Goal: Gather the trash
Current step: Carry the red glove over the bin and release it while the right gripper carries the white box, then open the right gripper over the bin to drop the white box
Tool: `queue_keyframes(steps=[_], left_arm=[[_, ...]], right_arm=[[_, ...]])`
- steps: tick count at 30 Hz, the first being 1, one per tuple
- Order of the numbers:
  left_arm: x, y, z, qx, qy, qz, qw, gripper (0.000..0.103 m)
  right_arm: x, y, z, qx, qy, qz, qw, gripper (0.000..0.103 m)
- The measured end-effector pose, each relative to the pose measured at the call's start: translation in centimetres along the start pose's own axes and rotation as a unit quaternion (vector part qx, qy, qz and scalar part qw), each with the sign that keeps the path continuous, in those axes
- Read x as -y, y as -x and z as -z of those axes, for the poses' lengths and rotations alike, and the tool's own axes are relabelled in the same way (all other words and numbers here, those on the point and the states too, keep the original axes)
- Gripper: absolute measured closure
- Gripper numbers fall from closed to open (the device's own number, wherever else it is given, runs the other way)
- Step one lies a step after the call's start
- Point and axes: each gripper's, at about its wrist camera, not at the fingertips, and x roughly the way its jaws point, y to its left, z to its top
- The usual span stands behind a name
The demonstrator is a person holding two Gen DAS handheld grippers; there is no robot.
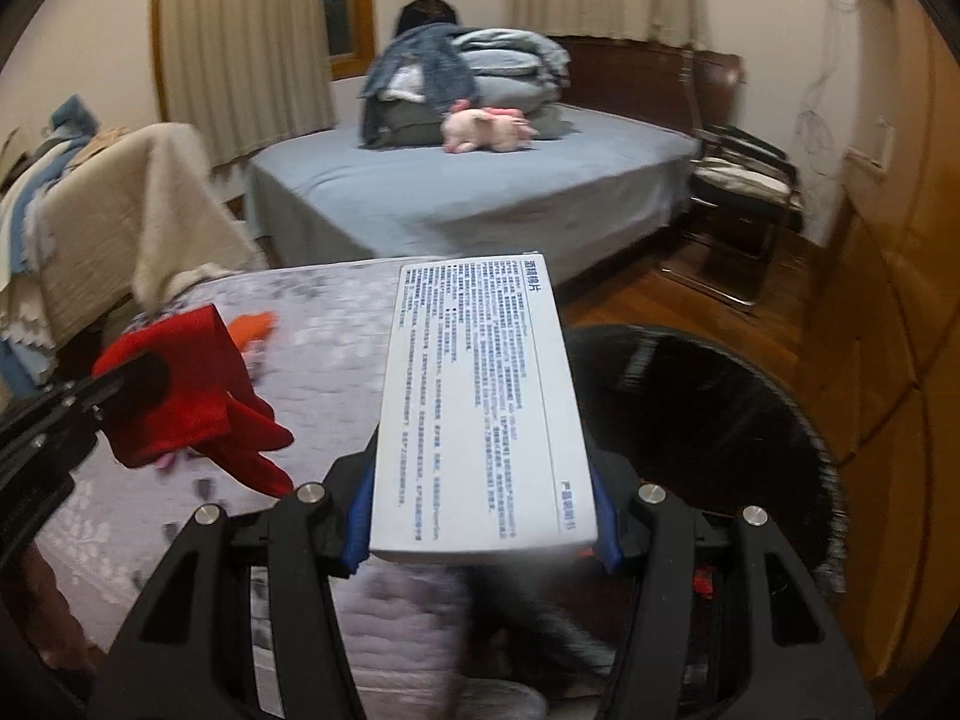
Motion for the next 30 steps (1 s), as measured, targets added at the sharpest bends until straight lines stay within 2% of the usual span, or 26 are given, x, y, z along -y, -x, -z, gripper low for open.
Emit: queue_keyframes(steps=[7,16,18,22,23,24,25,26,27,28,30], left_arm=[[6.0,-3.9,-2.0,0.001,-0.029,0.062,0.9977,0.099],[12.4,-8.2,-4.3,0.002,-0.039,0.134,0.9902,0.099],[13.4,-9.2,-4.3,-0.004,-0.042,0.143,0.9888,0.099],[14.4,-11.9,-3.3,-0.041,-0.045,0.154,0.9862,0.097],[14.4,-12.5,-3.0,-0.049,-0.045,0.153,0.9860,0.094],[14.4,-12.9,-2.8,-0.059,-0.044,0.153,0.9856,0.085],[14.2,-13.4,-2.4,-0.069,-0.042,0.151,0.9852,0.072],[14.1,-13.7,-2.1,-0.076,-0.039,0.150,0.9850,0.063],[13.8,-13.9,-1.9,-0.084,-0.035,0.150,0.9845,0.048],[13.6,-14.1,-1.5,-0.092,-0.028,0.150,0.9840,0.042],[13.0,-14.0,-1.0,-0.098,-0.026,0.147,0.9839,0.042]], right_arm=[[6.7,0.4,0.6,0.002,-0.034,0.058,0.998,0.049],[12.9,0.4,1.5,0.005,-0.069,0.104,0.992,0.049],[14.0,0.0,2.0,0.001,-0.074,0.111,0.991,0.049],[15.6,-1.0,3.2,-0.011,-0.086,0.120,0.989,0.049],[15.5,-1.2,3.3,-0.014,-0.088,0.122,0.989,0.049],[15.7,-1.5,3.7,-0.018,-0.091,0.122,0.988,0.049],[15.9,-1.8,3.9,-0.023,-0.093,0.122,0.988,0.049],[16.0,-2.1,4.3,-0.027,-0.094,0.122,0.988,0.048],[15.9,-2.4,4.5,-0.030,-0.094,0.124,0.987,0.048],[15.9,-2.8,4.8,-0.036,-0.091,0.126,0.987,0.042],[15.6,-3.1,5.1,-0.040,-0.086,0.134,0.986,0.031]])
